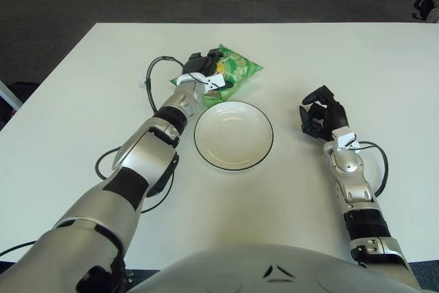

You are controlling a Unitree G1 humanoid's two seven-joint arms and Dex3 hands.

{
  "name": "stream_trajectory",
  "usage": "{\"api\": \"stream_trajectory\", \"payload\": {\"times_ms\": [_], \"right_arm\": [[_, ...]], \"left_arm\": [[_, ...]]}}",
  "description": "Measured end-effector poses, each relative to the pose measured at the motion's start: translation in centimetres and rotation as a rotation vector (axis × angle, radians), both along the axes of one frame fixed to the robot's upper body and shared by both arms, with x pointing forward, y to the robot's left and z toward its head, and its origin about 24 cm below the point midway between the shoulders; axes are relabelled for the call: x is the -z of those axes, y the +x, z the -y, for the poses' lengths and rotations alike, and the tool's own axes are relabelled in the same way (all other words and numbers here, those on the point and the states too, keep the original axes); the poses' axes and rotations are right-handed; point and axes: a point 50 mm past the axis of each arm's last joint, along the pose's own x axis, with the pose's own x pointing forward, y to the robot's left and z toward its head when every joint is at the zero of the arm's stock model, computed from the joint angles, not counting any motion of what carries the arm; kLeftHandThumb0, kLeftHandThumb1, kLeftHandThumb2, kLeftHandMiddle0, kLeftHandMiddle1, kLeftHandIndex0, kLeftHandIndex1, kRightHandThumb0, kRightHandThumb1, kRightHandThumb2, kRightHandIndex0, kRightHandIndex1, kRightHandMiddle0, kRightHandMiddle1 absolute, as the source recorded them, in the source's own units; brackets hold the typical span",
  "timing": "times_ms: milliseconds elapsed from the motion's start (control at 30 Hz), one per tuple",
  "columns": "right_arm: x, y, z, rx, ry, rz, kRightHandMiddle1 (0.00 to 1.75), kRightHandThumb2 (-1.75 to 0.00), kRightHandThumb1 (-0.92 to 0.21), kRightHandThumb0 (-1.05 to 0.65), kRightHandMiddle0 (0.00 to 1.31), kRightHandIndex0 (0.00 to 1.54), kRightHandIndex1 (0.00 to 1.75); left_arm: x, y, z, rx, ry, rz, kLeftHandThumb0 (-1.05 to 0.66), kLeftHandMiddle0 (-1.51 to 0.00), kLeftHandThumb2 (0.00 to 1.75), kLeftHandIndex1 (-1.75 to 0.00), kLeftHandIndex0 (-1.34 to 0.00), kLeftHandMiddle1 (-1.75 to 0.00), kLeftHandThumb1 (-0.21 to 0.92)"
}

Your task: Put the snack into the plate.

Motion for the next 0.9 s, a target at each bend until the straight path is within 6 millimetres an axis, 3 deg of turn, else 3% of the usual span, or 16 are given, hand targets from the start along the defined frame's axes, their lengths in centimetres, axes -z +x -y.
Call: {"api": "stream_trajectory", "payload": {"times_ms": [133, 233, 633, 900], "right_arm": [[0.0, 0.0, 0.0, 0.000, 0.000, -0.001, 1.75, -0.92, -0.62, -0.40, 0.40, 0.86, 1.75], [0.0, 0.0, 0.0, 0.001, 0.000, -0.002, 1.75, -0.92, -0.61, -0.40, 0.40, 0.86, 1.75], [0.1, 0.0, 0.0, 0.001, 0.001, -0.004, 1.75, -0.92, -0.61, -0.40, 0.40, 0.85, 1.75], [0.1, 0.0, 0.0, 0.002, 0.002, -0.004, 1.75, -0.92, -0.61, -0.40, 0.40, 0.85, 1.75]], "left_arm": [[-0.1, 0.1, -0.3, 0.017, -0.021, -0.002, 0.00, -0.36, 0.85, -1.52, -0.40, -1.71, 0.61], [-0.2, 0.1, -0.6, 0.034, -0.044, 0.006, 0.00, -0.46, 1.07, -1.61, -0.40, -1.73, 0.48], [-0.4, 0.1, -1.2, 0.035, -0.101, 0.031, 0.00, -0.59, 1.35, -1.72, -0.46, -1.75, 0.28], [-0.7, -0.1, -1.7, 0.040, -0.171, 0.066, 0.00, -0.59, 1.34, -1.74, -0.43, -1.74, 0.30]]}}
